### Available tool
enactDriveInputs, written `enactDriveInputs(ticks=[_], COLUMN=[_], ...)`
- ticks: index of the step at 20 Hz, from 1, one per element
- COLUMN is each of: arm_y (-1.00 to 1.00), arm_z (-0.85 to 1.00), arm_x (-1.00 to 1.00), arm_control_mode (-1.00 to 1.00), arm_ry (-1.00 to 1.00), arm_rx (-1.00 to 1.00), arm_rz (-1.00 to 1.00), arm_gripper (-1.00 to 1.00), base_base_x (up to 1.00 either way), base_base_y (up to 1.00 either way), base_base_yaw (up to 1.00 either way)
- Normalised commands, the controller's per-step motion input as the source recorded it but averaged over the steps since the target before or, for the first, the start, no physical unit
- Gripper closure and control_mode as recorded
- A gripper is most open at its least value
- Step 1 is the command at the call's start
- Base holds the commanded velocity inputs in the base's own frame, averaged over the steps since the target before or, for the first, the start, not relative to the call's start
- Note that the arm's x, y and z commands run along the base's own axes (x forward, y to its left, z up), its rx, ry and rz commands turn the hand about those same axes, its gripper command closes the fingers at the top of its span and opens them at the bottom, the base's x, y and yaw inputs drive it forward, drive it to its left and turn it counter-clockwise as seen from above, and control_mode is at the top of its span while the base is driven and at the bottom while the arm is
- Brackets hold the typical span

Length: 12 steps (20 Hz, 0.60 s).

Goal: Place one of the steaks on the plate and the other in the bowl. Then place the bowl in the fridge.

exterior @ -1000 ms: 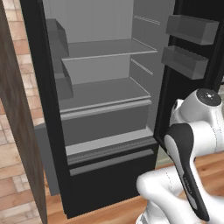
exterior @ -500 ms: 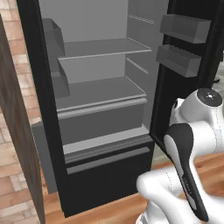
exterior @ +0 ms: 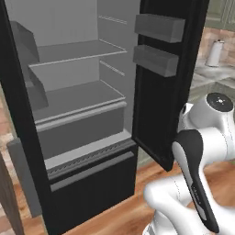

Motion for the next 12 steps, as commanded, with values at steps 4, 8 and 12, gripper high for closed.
enactDriveInputs(ticks=[4, 8, 12], arm_y=[0.00, 0.00, 0.00], arm_z=[0.00, 0.00, 0.00], arm_x=[0.00, 0.00, 0.00], arm_control_mode=[1.00, 1.00, 1.00], arm_ry=[0.00, 0.00, 0.00], arm_rx=[0.00, 0.00, 0.00], arm_rz=[0.00, 0.00, 0.00], arm_gripper=[-1.00, -1.00, -1.00], base_base_x=[-0.29, -0.23, -0.10], base_base_y=[-0.11, -0.04, 0.00], base_base_yaw=[-0.51, -0.52, -0.49])
